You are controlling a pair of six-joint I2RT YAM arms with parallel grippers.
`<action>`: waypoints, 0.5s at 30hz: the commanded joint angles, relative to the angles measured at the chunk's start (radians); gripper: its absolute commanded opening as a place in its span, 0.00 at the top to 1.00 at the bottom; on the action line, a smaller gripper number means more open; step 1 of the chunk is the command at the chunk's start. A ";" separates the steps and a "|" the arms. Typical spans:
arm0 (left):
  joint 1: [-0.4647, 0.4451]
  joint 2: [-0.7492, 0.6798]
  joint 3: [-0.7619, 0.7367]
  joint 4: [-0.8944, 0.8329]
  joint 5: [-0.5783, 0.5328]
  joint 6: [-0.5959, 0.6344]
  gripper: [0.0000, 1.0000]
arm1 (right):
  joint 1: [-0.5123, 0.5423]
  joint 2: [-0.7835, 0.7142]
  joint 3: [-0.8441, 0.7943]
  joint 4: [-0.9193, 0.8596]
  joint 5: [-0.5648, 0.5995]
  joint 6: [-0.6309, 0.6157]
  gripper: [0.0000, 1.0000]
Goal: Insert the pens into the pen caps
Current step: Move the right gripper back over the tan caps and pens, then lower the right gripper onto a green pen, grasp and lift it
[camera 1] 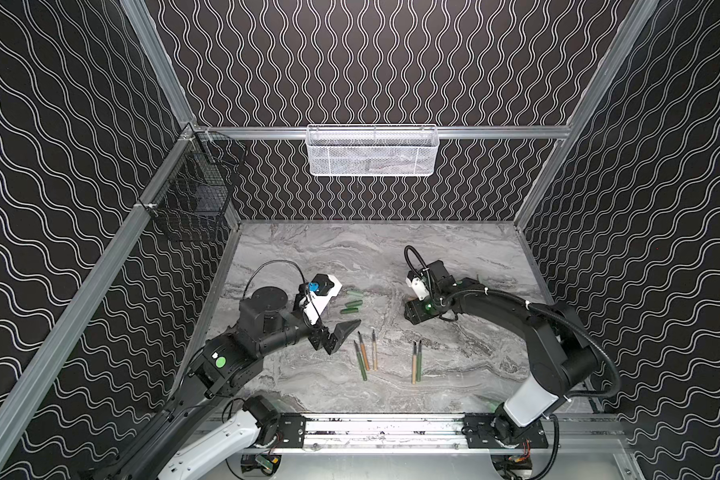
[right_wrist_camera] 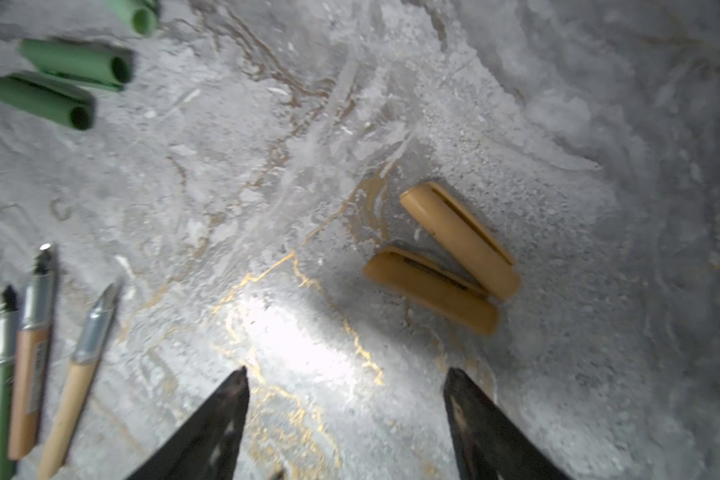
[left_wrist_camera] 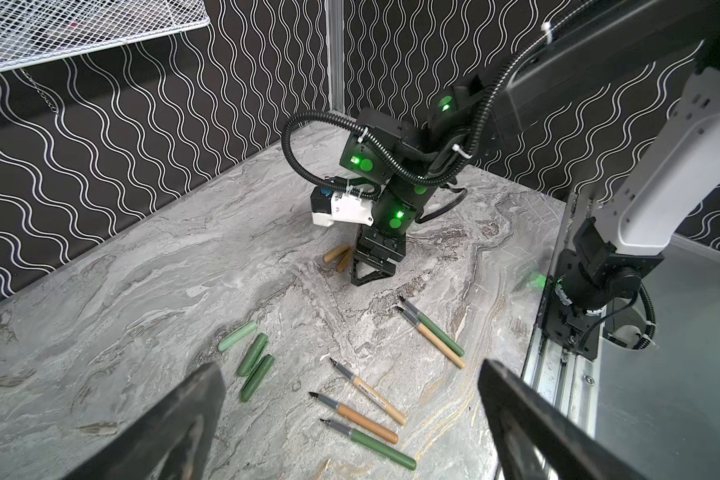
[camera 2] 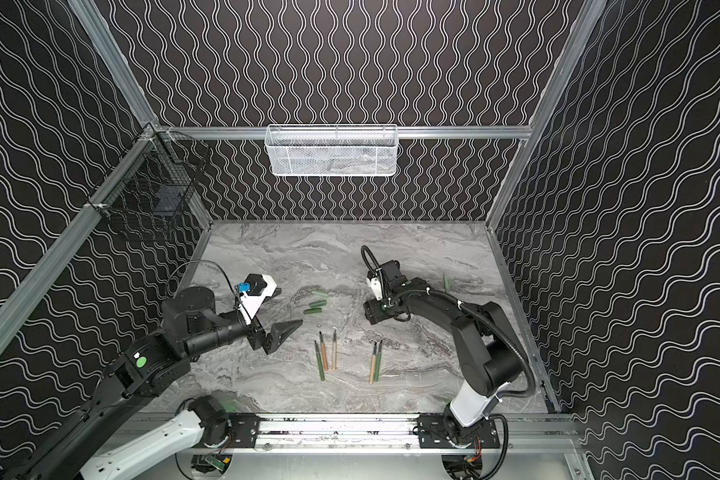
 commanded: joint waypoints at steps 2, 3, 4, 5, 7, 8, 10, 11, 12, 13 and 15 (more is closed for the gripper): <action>0.004 0.004 0.000 0.027 0.012 0.004 0.01 | 0.028 -0.076 -0.039 -0.042 0.025 0.075 0.17; 0.004 0.004 0.000 0.027 0.013 0.003 0.01 | 0.037 -0.096 -0.061 -0.042 0.025 0.096 0.16; 0.005 0.005 0.000 0.028 0.014 0.002 0.01 | 0.048 -0.114 -0.072 -0.042 0.022 0.113 0.15; 0.006 0.004 0.000 0.029 0.016 0.002 0.01 | 0.060 -0.136 -0.090 -0.041 0.016 0.134 0.15; 0.008 0.004 0.001 0.032 0.024 0.001 0.01 | 0.080 -0.160 -0.113 -0.050 0.014 0.188 0.15; 0.010 0.007 0.001 0.033 0.027 0.001 0.01 | 0.096 -0.170 -0.129 -0.058 0.032 0.218 0.16; 0.014 0.011 0.001 0.033 0.035 0.000 0.01 | 0.135 -0.191 -0.159 -0.070 0.105 0.285 0.17; 0.015 0.012 0.001 0.033 0.038 -0.001 0.01 | 0.152 -0.202 -0.180 -0.074 0.127 0.316 0.19; 0.016 0.012 0.001 0.033 0.042 -0.002 0.01 | 0.172 -0.215 -0.201 -0.074 0.138 0.341 0.20; 0.018 0.013 0.001 0.034 0.044 -0.001 0.01 | 0.190 -0.228 -0.217 -0.073 0.145 0.363 0.21; 0.018 0.011 0.001 0.035 0.045 -0.002 0.01 | 0.223 -0.252 -0.249 -0.071 0.150 0.405 0.24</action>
